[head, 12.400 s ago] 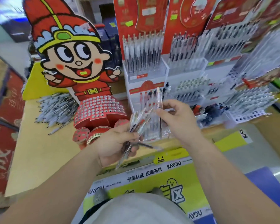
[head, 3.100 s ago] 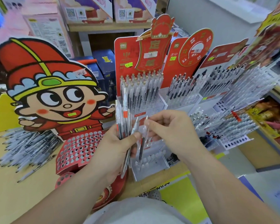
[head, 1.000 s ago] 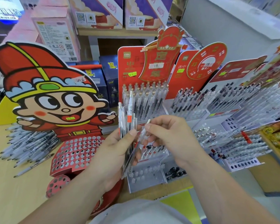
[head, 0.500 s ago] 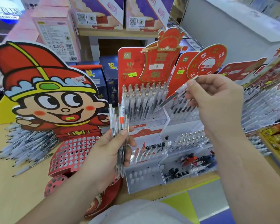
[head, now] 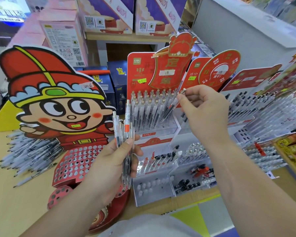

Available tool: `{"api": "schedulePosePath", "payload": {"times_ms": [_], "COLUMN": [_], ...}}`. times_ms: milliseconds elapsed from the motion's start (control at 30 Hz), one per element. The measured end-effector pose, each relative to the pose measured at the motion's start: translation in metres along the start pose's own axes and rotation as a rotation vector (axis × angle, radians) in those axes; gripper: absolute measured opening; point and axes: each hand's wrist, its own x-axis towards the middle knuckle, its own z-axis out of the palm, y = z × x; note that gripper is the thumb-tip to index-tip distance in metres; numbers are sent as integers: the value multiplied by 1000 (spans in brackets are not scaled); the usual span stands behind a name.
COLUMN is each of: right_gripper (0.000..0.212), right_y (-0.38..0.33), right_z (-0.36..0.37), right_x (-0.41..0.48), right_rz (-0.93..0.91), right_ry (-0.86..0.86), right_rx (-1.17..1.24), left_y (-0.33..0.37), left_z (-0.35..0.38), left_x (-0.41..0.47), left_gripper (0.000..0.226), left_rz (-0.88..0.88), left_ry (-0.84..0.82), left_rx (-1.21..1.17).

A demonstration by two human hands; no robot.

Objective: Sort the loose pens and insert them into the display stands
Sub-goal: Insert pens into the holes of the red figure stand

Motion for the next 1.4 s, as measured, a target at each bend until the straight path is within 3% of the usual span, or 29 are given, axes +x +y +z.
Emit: {"api": "schedulePosePath", "payload": {"times_ms": [433,867,1400], "right_gripper": [9,9,15], "right_y": [1,11,11], "right_z": [2,24,38], "right_x": [7,-6,-13], "right_rz": [-18,7,-28], "right_ry": [29,-119,-46], "right_rx": [-54,-146,-169], "left_y": [2,6,1], "left_z": [1,7,5], "left_x": [-2,-3,-6], "left_gripper": [31,30,36], "left_rz": [-12,-27,-25], "left_ry": [10,22,-13], "left_rx": [-13,-6,-11]}}
